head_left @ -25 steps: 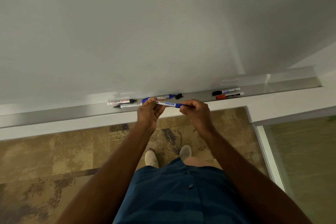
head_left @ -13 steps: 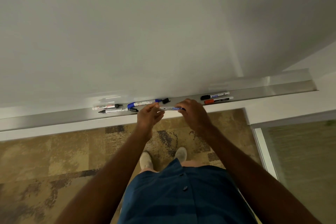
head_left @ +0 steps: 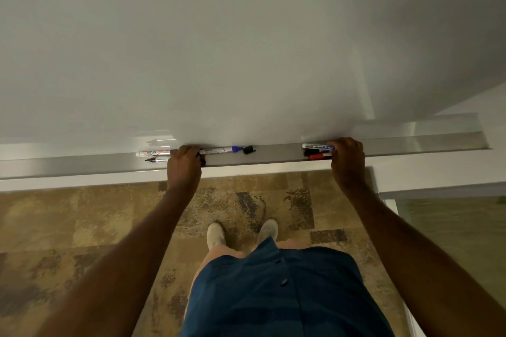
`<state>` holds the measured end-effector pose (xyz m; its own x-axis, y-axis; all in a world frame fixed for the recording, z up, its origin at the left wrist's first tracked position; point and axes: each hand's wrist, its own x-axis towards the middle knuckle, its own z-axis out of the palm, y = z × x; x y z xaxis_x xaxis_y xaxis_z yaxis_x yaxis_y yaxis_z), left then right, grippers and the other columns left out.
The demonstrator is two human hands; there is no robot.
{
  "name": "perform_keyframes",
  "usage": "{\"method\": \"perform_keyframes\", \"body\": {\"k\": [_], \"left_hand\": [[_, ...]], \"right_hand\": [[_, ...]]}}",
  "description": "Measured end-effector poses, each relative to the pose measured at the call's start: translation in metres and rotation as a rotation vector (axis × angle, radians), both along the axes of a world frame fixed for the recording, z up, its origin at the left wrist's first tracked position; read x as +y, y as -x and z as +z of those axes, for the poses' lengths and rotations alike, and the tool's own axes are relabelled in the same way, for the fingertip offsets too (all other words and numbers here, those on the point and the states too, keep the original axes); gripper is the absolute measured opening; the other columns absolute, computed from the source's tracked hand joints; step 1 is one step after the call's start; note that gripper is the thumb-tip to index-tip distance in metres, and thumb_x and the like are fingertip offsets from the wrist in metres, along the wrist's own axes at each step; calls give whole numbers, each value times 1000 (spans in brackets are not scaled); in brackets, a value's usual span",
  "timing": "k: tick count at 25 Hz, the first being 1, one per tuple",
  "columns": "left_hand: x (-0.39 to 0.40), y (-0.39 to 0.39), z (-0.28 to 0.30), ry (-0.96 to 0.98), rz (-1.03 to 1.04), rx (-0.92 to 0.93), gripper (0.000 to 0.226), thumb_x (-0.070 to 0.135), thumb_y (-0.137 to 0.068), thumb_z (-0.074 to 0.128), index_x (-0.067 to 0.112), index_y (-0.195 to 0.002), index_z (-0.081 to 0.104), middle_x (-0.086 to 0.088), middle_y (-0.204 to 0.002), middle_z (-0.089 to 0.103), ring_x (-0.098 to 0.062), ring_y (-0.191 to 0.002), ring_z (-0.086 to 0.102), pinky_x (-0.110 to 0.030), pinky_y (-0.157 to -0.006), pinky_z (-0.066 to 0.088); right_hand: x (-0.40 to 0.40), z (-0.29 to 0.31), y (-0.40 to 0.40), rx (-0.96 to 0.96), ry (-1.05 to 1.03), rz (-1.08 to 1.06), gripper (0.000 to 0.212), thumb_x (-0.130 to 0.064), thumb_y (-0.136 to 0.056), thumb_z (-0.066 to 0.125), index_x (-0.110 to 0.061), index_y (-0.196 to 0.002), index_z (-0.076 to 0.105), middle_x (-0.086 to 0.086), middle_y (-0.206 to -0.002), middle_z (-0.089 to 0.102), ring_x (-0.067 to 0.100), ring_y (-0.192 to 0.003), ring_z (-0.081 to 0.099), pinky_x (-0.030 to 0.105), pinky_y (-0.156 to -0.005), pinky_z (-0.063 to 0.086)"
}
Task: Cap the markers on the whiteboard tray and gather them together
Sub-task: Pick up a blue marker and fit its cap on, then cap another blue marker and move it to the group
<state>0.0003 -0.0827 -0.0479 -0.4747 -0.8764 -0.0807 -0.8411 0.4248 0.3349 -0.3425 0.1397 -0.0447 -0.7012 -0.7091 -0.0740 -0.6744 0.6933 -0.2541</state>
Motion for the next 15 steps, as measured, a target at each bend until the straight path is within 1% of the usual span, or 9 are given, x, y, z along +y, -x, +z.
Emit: {"method": "perform_keyframes", "body": {"k": [4,6,8,10,12,14,15], "left_hand": [[0,2,-1,81,-84,-56,17,-2,-87,64,-1,-101,74,-25,-102,73,-45,-88,65,-49,-80,54],[-4,3,-2,84,-106,-83,19,-4,-85,62,-1,-99,74,-24,-101,73,-44,-86,64,-48,-79,54],[-6,1,-4,67,-109,-111,22,-6,-86,61,-1,-103,74,-24,-104,72,-43,-90,63,-48,-82,52],[-5,-1,-6,34,-83,-121,25,-7,-86,62,-1,-108,73,-24,-108,70,-44,-95,62,-49,-82,52],[-4,-1,-6,3,-58,-116,29,-10,-85,60,-1,-110,72,-25,-109,69,-45,-97,60,-50,-81,52],[-7,-2,-6,-9,-61,-116,30,-11,-84,58,-1,-109,73,-23,-109,70,-43,-97,60,-48,-82,51],[-9,-2,-6,-13,-67,-120,29,-10,-85,58,0,-109,73,-22,-109,70,-41,-98,61,-47,-83,51]], "right_hand": [[-4,-2,1,-17,36,-27,29,-1,-95,54,-8,-119,70,18,-123,66,39,-117,54,52,-96,49],[-7,-2,-3,-14,58,-60,29,-2,-94,55,-9,-118,70,17,-122,66,38,-116,55,50,-96,50],[-13,0,-19,24,90,-60,26,-6,-94,56,-9,-117,69,15,-121,67,35,-117,55,47,-98,49],[-23,1,-48,64,140,10,25,-15,-95,54,-10,-116,68,11,-122,66,31,-119,55,44,-102,47],[-39,1,-85,35,175,127,25,-20,-99,52,-12,-115,68,8,-122,65,26,-120,55,43,-103,48],[-58,-2,-124,-49,199,268,22,-12,-98,55,-13,-115,68,6,-122,66,22,-117,58,39,-99,52],[-69,-3,-140,-81,200,337,23,-8,-97,56,-13,-116,68,6,-121,68,21,-115,59,38,-96,54]]}}
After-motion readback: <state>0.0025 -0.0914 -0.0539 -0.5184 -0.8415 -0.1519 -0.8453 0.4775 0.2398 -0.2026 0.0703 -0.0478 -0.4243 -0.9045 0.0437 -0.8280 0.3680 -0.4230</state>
